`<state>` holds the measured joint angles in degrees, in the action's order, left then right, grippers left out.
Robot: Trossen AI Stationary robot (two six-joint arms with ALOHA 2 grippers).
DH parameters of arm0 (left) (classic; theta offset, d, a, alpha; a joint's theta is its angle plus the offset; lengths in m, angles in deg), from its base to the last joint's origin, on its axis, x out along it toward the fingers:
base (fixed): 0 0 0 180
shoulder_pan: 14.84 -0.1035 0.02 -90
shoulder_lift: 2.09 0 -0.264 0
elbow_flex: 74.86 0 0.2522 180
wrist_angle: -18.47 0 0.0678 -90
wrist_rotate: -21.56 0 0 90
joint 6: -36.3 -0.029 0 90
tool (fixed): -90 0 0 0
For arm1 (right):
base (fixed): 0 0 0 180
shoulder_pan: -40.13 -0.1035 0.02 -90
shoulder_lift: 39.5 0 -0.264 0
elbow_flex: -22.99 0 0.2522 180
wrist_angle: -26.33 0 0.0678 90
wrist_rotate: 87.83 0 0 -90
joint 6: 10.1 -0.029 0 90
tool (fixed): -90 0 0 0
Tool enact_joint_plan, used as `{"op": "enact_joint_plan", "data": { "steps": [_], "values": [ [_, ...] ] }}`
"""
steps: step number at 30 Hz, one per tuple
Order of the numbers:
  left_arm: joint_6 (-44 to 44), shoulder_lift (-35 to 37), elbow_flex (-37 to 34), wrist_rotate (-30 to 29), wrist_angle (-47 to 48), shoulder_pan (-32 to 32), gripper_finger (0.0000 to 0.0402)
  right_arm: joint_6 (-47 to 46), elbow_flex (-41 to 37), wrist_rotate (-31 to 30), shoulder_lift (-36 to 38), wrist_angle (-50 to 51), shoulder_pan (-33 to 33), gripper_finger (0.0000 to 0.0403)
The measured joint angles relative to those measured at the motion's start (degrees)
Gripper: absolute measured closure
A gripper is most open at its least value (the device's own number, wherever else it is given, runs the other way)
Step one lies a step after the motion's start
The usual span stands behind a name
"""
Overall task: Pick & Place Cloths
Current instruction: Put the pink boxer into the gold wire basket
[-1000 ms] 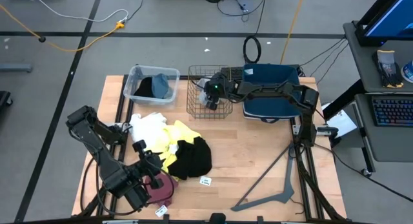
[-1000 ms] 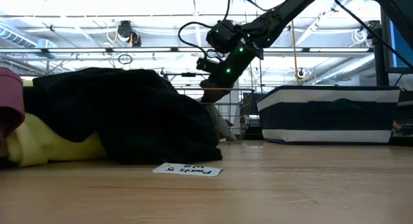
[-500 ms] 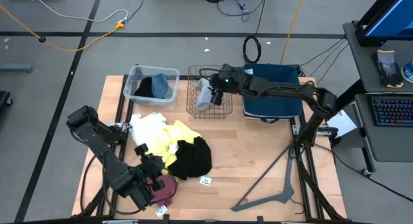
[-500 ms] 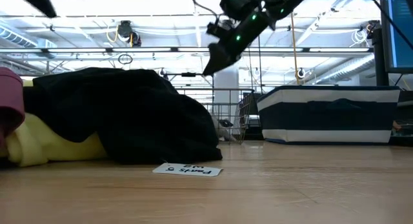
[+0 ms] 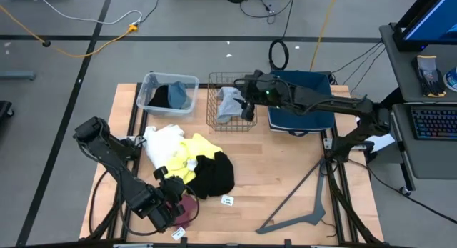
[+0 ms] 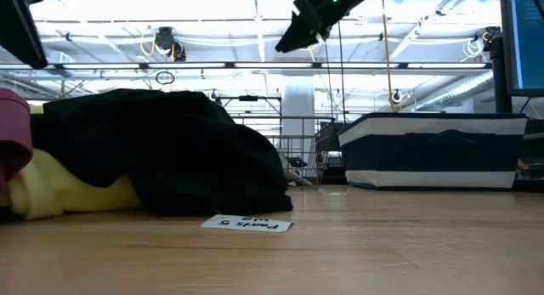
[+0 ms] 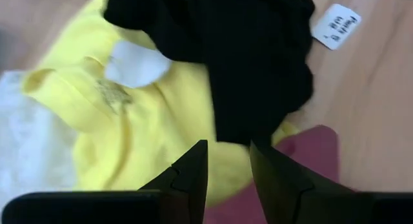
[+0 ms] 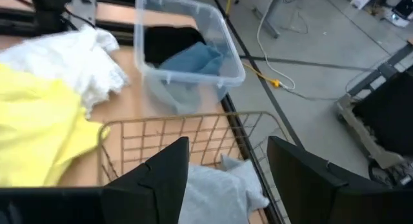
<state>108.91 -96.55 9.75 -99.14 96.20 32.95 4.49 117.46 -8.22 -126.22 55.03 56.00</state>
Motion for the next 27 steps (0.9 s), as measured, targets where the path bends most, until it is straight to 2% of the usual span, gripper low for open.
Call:
{"op": "enact_joint_plan", "data": {
  "steps": [6,11,20,27],
  "values": [
    [0.18,0.00,0.00,4.34,-4.96,0.02,0.0281,-0.01,-0.03,0.00,1.21,2.16,-1.83,0.0200],
    [4.23,-0.04,0.00,7.87,-6.68,0.02,0.0277,-0.42,-0.02,0.00,1.22,5.01,-2.55,0.0200],
    [15.24,-0.07,0.00,15.63,-6.78,1.58,0.0207,-1.92,-0.02,0.00,1.22,8.07,-2.51,0.0203],
    [23.24,-0.07,0.00,16.27,-6.59,4.43,0.0163,-1.95,-0.02,0.00,1.22,8.09,-2.51,0.0200]
  ]
}}
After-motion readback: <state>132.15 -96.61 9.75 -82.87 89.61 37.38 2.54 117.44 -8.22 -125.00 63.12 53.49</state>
